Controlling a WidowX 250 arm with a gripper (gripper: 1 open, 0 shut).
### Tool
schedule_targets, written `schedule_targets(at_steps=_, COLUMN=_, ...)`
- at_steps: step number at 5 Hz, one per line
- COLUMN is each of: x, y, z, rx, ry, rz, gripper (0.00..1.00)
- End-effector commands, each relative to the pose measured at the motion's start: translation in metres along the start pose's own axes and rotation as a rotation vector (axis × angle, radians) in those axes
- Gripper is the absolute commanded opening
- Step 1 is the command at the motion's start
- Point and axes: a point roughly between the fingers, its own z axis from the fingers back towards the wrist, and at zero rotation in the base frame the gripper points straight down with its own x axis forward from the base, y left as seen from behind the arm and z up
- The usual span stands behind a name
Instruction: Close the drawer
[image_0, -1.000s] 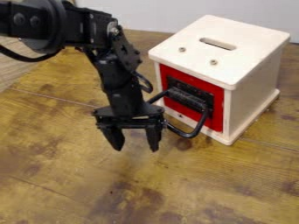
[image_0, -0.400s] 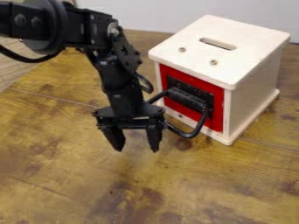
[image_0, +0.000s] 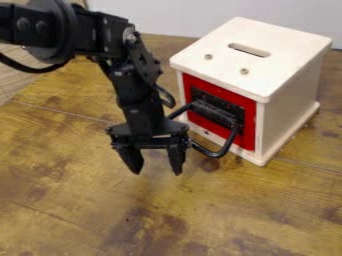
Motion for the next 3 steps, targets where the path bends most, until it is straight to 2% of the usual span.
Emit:
schedule_targets(at_steps=1, x=0.0058, y=0.0014, z=0.0146, rx=-0.017, ry=-0.039, rz=0.011, gripper=1.00)
schedule_targets(at_steps=3, x=0.0057, y=-0.0008, z=0.0149, rx=-0.016, ry=-0.038, rz=0.007, gripper=1.00)
